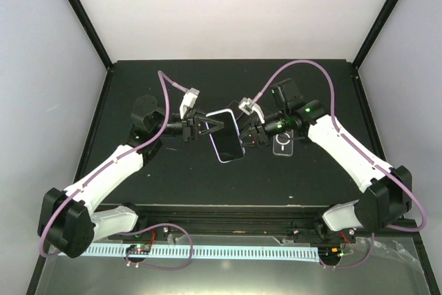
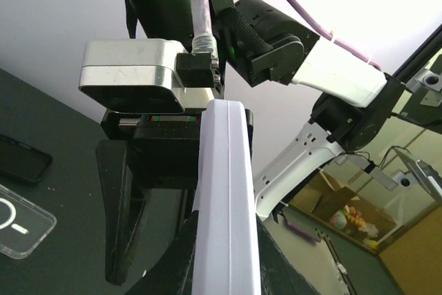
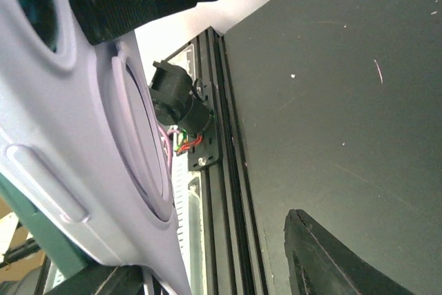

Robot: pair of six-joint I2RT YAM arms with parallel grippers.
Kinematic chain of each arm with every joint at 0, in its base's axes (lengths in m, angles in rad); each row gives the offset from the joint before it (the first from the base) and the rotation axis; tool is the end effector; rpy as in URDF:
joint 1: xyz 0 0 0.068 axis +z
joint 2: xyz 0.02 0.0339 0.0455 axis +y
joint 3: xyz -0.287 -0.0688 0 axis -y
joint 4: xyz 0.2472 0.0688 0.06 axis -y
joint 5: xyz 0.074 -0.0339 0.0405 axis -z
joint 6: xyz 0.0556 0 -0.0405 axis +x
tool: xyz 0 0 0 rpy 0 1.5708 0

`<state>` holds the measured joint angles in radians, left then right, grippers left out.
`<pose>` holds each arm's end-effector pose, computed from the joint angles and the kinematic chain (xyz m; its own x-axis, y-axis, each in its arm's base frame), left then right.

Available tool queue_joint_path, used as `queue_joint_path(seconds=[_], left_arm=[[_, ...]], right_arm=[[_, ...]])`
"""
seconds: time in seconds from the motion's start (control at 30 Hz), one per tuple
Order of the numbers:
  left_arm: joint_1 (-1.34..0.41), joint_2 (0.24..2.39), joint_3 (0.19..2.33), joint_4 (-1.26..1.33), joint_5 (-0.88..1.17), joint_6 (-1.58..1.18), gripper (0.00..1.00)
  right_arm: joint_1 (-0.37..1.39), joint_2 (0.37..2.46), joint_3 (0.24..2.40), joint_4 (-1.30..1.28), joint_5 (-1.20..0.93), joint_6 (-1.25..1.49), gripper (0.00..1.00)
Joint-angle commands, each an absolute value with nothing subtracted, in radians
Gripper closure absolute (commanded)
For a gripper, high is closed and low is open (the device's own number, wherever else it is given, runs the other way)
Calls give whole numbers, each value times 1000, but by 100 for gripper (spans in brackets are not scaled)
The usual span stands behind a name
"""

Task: Take the phone out of the phone case

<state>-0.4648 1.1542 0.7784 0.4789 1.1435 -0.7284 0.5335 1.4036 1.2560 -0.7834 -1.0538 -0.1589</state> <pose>0.2029 -0.1584 0.3510 -0.5937 -0.0109 -0.8046 0.8037 -0.0571 -0.5922 0.2218 0.1871 0.3381 -0.5715 -0.4284 -0.6999 -0.7987 0.0951 0.5941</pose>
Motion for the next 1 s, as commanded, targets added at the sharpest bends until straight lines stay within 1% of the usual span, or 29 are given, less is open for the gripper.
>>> queue_joint_path(seconds=[0.0, 0.07, 0.1, 0.13, 0.17, 0.2, 0.27, 0.33, 0.4, 0.43, 0.5, 0.57, 0.6, 0.63, 0.67, 0.7, 0.77, 0.87, 0.97], left_arm=[[-556, 1202, 770, 296, 1321, -695, 98], [-557, 1217, 782, 230, 1301, -651, 98], [-555, 1222, 790, 204, 1279, -637, 98], [-554, 1231, 798, 181, 1237, -629, 98], [-549, 1240, 806, 165, 1202, -630, 98], [-538, 1253, 815, 149, 1155, -637, 98], [-518, 1289, 833, 136, 1070, -661, 98], [-505, 1335, 851, 124, 993, -676, 98], [-500, 1357, 859, 136, 917, -686, 97], [-500, 1364, 861, 148, 883, -689, 93], [-498, 1382, 865, 163, 838, -696, 78], [-498, 1404, 892, 100, 768, -674, 54], [-498, 1410, 909, 39, 698, -656, 41], [-499, 1411, 925, -19, 621, -642, 31], [-498, 1406, 937, -77, 544, -622, 26], [-500, 1388, 945, -117, 474, -598, 23], [-501, 1347, 936, -161, 349, -567, 20], [-507, 1291, 899, -200, 233, -532, 19], [-541, 1243, 862, -239, 154, -509, 19]], right_arm=[[525, 1381, 1339, -393, -1168, -6, 52], [526, 1381, 1329, -371, -1182, 21, 56], [526, 1381, 1319, -363, -1189, 32, 59], [525, 1380, 1304, -353, -1201, 42, 66], [526, 1379, 1284, -343, -1211, 50, 75], [525, 1380, 1265, -343, -1213, 52, 82], [520, 1388, 1230, -372, -1220, 32, 93], [509, 1401, 1205, -418, -1228, 7, 98], [491, 1416, 1168, -434, -1245, 6, 99], [481, 1420, 1143, -431, -1248, 14, 99], [451, 1428, 1093, -404, -1245, 27, 99], [424, 1452, 1062, -414, -1228, -4, 99], [413, 1473, 1056, -440, -1217, -30, 99], [403, 1500, 1054, -461, -1214, -47, 99], [396, 1523, 1050, -477, -1214, -61, 99], [393, 1546, 1046, -491, -1205, -70, 99], [392, 1572, 1045, -520, -1156, -90, 99], [391, 1584, 1037, -511, -1084, -67, 99], [391, 1573, 1003, -441, -1025, 24, 99]])
